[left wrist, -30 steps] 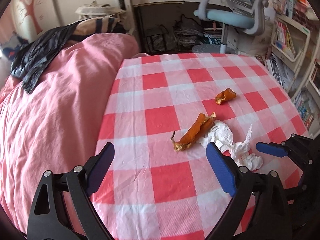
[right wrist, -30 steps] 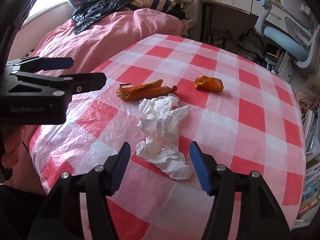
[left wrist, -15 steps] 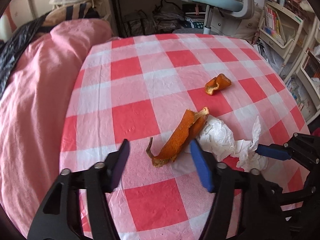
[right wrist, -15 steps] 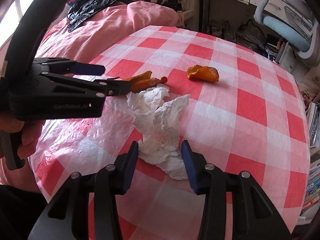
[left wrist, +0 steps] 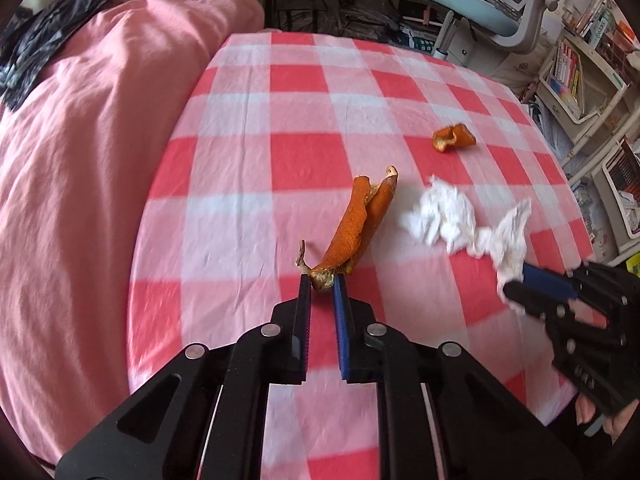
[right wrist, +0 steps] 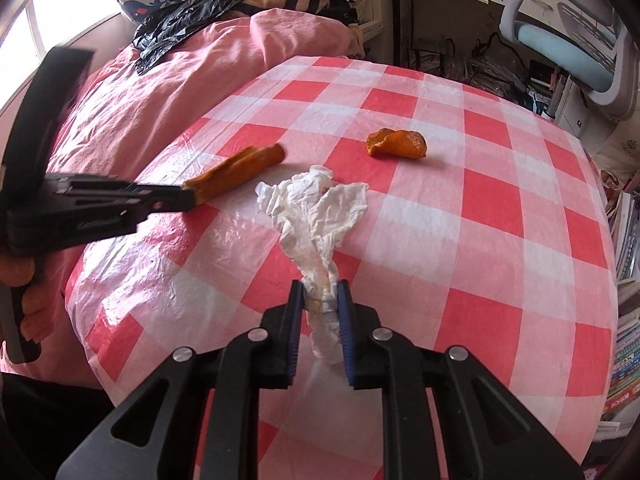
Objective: Collect trash
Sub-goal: 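Grasp the orange peel with the left gripper while the right grasps the white tissue, then carry the peel and tissue over the wastebasket and open both grippers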
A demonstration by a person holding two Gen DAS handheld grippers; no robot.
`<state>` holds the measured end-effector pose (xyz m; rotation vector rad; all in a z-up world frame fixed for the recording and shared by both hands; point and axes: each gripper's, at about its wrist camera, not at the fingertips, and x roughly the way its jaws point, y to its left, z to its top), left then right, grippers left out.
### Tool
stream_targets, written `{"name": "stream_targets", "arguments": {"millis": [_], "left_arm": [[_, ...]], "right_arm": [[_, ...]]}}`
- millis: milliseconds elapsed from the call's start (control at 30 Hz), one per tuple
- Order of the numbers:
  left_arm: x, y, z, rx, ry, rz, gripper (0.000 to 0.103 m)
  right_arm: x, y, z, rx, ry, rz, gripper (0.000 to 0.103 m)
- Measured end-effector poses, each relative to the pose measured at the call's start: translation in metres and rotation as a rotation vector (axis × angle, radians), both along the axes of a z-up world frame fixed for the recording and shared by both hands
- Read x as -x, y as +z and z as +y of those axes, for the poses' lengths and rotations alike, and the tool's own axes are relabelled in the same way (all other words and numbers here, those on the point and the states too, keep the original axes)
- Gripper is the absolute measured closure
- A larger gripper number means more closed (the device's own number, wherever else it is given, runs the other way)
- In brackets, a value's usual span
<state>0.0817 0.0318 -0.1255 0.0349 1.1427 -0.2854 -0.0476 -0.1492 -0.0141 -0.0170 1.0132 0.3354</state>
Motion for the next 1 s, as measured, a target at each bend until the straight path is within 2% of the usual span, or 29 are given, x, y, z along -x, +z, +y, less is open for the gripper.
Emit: {"name": "stream_targets", "arguments": {"millis": [100,133,167,233,367,433,500,533,567,733,1000], "left_arm": [[0.019,0.003,0.001,-0.053,-0.028,0.004,0.089],[0.022,0.004,0.001,-0.077,-0.034,-0.003,0.077],[0.026,0.005,-0.001,-0.096,-0.036,-0.017,0.06],[0.028,0.008,-0.005,-0.117,-0.034,-0.058,0.046],[0.027,0.009,-0.024,-0.174,-0.084,-0.109,0.043],[0.022,0.007,-0.031,-0.202,-0.097,-0.132,0.043],[0.017,0.004,-0.033,-0.186,-0.101,-0.127,0.052],[0.015,0.002,-0.034,-0.163,-0.103,-0.115,0.072],[0.012,0.0,-0.034,-0.148,-0.1,-0.095,0.082],[0.017,0.003,-0.026,-0.105,-0.059,-0.091,0.085],[0.049,0.024,-0.004,0.03,0.051,-0.096,0.086]], "right_arm": [[0.005,0.002,-0.002,-0.011,-0.002,-0.001,0.087],[0.008,0.003,-0.003,-0.013,0.001,-0.002,0.087],[0.009,0.004,-0.004,-0.013,0.003,-0.002,0.087],[0.011,0.004,-0.006,-0.016,0.003,-0.003,0.087],[0.011,0.003,-0.013,-0.018,-0.006,0.004,0.087],[0.009,0.001,-0.015,-0.021,-0.009,0.012,0.087],[0.008,0.001,-0.014,-0.023,-0.003,0.016,0.087],[0.008,0.001,-0.012,-0.022,0.003,0.016,0.087],[0.009,0.001,-0.012,-0.023,0.008,0.016,0.087],[0.012,0.003,-0.006,-0.038,0.041,0.013,0.087],[0.043,0.021,0.008,-0.081,0.112,-0.017,0.087]]}}
